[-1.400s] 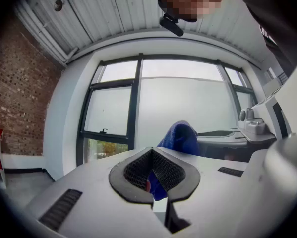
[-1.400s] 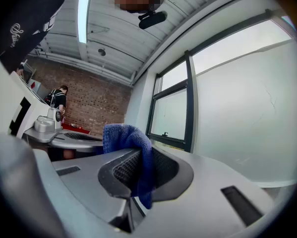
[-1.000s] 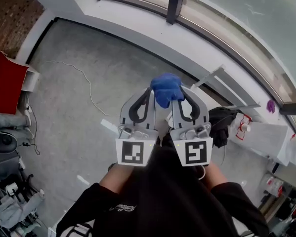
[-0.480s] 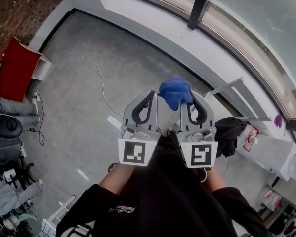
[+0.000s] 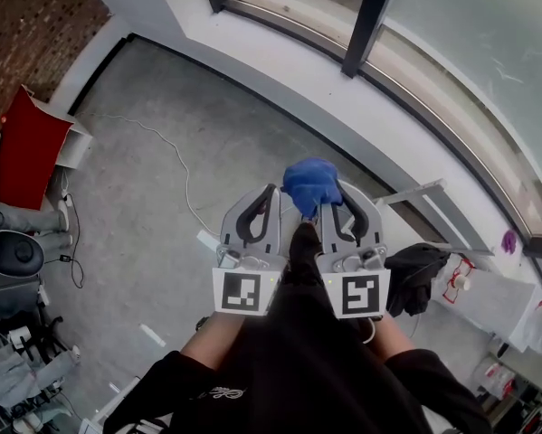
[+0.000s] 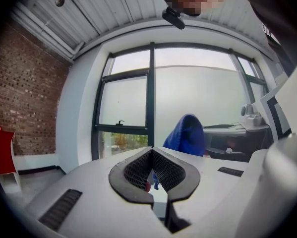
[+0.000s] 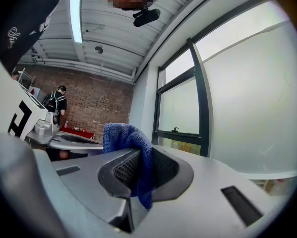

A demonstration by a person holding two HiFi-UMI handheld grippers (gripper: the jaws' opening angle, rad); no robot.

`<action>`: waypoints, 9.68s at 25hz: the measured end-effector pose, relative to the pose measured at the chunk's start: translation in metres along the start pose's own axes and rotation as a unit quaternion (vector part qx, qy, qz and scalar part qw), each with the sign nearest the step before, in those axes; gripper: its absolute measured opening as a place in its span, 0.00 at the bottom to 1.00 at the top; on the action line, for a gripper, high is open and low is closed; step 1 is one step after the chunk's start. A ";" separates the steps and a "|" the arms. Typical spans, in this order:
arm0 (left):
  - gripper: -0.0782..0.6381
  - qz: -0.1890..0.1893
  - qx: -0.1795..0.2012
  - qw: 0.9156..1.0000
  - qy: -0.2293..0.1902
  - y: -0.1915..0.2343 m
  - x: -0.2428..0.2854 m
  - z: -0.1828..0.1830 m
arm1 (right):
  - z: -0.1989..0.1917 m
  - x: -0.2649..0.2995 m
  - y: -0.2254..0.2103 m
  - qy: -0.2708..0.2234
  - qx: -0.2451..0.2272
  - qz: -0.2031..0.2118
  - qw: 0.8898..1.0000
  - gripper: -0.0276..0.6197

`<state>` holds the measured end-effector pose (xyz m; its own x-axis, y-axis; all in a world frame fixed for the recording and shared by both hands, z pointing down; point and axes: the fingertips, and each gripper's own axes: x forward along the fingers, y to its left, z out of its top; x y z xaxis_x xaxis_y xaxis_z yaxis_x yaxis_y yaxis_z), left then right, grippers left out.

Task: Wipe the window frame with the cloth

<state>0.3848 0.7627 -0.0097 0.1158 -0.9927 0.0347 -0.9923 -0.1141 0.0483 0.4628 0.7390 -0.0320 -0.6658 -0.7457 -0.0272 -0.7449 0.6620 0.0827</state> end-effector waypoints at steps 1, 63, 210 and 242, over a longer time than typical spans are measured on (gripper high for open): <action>0.12 -0.001 0.004 1.000 -0.001 0.002 0.014 0.001 | 0.000 0.011 -0.008 -0.004 -0.001 0.003 1.000 0.08; 0.12 -0.185 -0.005 0.981 0.056 0.281 0.467 -0.022 | -0.061 0.502 -0.149 0.061 -0.029 -0.179 0.982 0.08; 0.12 -0.404 0.044 0.913 0.023 0.317 0.806 -0.523 | -0.696 0.662 -0.414 0.437 -0.372 -0.317 0.755 0.08; 0.12 -0.380 0.040 0.923 0.034 0.334 0.818 -0.519 | -0.696 0.749 -0.370 0.389 -0.211 -0.196 0.875 0.08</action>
<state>0.1707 -0.0666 0.5532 0.7804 -0.6196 0.0842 -0.6225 -0.7825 0.0119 0.2697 -0.1165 0.6100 -0.0092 -0.8441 0.5362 -0.7184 0.3786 0.5836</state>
